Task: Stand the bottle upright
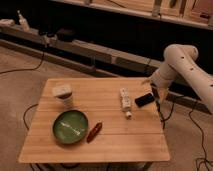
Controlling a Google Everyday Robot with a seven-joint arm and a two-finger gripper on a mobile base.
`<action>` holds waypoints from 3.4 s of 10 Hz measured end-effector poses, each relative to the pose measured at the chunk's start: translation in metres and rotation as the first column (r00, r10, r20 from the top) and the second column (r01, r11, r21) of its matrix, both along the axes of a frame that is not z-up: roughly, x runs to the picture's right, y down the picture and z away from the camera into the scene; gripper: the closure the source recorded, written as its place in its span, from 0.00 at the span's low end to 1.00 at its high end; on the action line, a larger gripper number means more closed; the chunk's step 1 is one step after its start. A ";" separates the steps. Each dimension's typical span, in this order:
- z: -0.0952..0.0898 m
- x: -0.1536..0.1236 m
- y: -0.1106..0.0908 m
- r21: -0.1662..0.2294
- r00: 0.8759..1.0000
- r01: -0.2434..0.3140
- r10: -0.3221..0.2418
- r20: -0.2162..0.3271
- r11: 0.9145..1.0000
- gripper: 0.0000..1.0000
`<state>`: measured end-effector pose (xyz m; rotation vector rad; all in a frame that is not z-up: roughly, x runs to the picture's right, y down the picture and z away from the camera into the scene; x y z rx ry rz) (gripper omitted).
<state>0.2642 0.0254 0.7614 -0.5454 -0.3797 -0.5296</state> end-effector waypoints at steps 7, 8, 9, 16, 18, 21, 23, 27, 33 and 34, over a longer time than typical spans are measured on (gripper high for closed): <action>0.004 -0.018 0.007 0.073 0.941 0.250 -0.260 0.216 0.965 0.23; 0.003 -0.021 0.009 0.083 0.922 0.283 -0.295 0.252 0.956 0.23; 0.003 -0.023 0.010 0.093 0.905 0.308 -0.321 0.280 0.947 0.23; 0.065 -0.055 -0.017 0.274 0.742 0.540 -0.604 0.290 0.796 0.23; 0.082 -0.083 -0.019 0.339 0.674 0.575 -0.666 0.319 0.744 0.23; 0.096 -0.109 0.007 0.350 0.600 0.623 -0.714 0.362 0.700 0.23; 0.106 -0.110 0.022 0.351 0.559 0.667 -0.753 0.347 0.657 0.23; 0.131 -0.109 0.045 0.347 0.520 0.708 -0.787 0.334 0.615 0.23; 0.153 -0.123 0.080 0.199 0.517 0.738 -0.730 0.448 0.645 0.48; 0.145 -0.126 0.078 0.147 0.547 0.724 -0.691 0.472 0.674 0.58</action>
